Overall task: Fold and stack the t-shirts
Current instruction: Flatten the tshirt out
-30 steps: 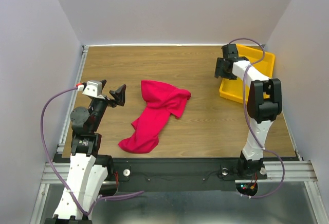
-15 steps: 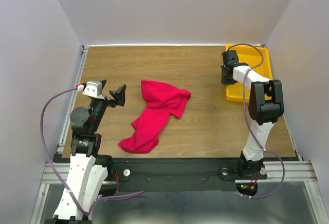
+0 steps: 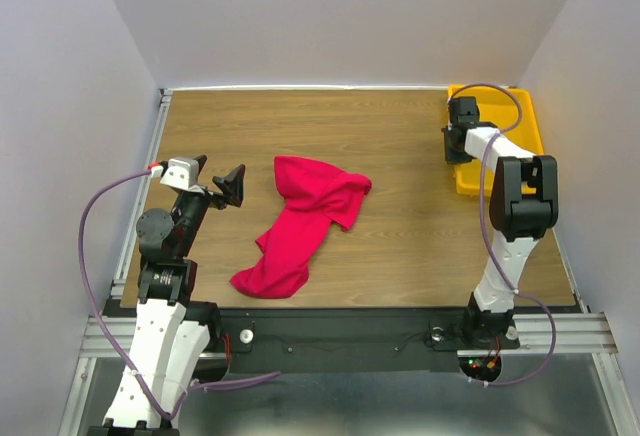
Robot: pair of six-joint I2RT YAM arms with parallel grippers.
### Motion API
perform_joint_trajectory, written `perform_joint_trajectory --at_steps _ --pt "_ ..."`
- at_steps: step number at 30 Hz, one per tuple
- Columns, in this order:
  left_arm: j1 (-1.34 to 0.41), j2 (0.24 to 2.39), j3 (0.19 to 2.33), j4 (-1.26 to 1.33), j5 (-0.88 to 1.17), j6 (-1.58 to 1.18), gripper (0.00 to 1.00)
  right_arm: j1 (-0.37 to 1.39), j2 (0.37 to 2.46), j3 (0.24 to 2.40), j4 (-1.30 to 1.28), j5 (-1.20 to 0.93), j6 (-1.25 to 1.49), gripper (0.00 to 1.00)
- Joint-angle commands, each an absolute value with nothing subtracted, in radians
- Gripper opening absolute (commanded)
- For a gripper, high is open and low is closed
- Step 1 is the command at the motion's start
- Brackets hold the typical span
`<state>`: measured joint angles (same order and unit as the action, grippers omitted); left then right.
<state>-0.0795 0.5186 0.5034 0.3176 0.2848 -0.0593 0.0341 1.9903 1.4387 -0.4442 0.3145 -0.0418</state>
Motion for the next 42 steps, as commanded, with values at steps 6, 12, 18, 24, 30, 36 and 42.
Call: perform_joint_trajectory --at_steps 6,12,18,24,30,36,42 --pt "-0.084 0.512 0.503 0.374 0.298 -0.046 0.99 -0.032 2.02 1.543 -0.4 0.25 -0.212 0.15" --pt "-0.084 0.515 0.502 0.374 0.299 -0.048 0.99 -0.049 2.037 1.563 -0.4 0.183 -0.293 0.16" --pt "-0.084 0.517 0.502 0.374 0.299 -0.046 0.99 -0.055 2.049 1.574 -0.4 0.163 -0.351 0.22" --pt "-0.086 0.515 0.503 0.374 0.299 -0.048 0.99 -0.064 2.062 1.594 -0.4 0.216 -0.328 0.31" --pt "-0.084 0.512 0.502 0.376 0.299 -0.049 0.99 -0.067 2.092 1.632 -0.4 0.267 -0.295 0.32" --pt "-0.086 0.508 0.5 0.374 0.296 -0.049 0.99 -0.067 2.1 1.644 -0.4 0.296 -0.278 0.41" --pt "-0.084 0.509 0.502 0.374 0.291 -0.052 0.99 -0.067 2.08 1.638 -0.4 0.276 -0.272 0.62"
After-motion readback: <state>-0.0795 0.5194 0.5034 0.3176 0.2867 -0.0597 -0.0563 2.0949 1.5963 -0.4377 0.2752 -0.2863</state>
